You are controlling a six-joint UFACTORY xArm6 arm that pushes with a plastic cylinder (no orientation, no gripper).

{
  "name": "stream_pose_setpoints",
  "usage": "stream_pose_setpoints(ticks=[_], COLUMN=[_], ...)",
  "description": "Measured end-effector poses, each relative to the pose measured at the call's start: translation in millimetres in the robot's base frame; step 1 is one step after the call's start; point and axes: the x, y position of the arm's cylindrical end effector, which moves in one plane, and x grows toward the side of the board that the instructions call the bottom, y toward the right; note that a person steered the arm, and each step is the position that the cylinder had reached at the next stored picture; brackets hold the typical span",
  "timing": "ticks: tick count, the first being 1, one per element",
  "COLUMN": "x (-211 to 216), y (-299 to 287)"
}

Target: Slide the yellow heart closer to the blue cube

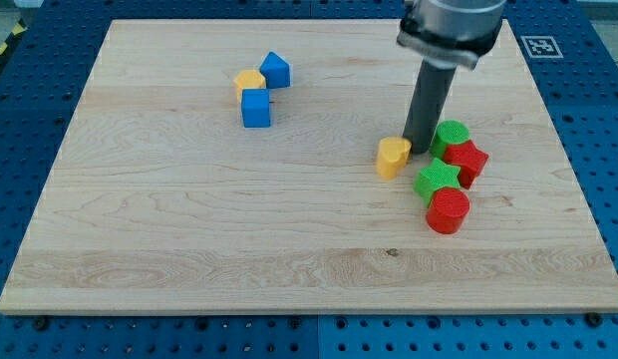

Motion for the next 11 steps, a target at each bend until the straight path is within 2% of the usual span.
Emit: stream_pose_setpoints(ticks=[1, 2, 3, 4, 5, 6, 7, 8, 9, 10, 11], x=[28, 17, 42, 83, 54, -3, 49, 70, 13, -22, -39], y=[-38, -73, -48, -51, -93, -119, -93, -79, -27, 19, -21])
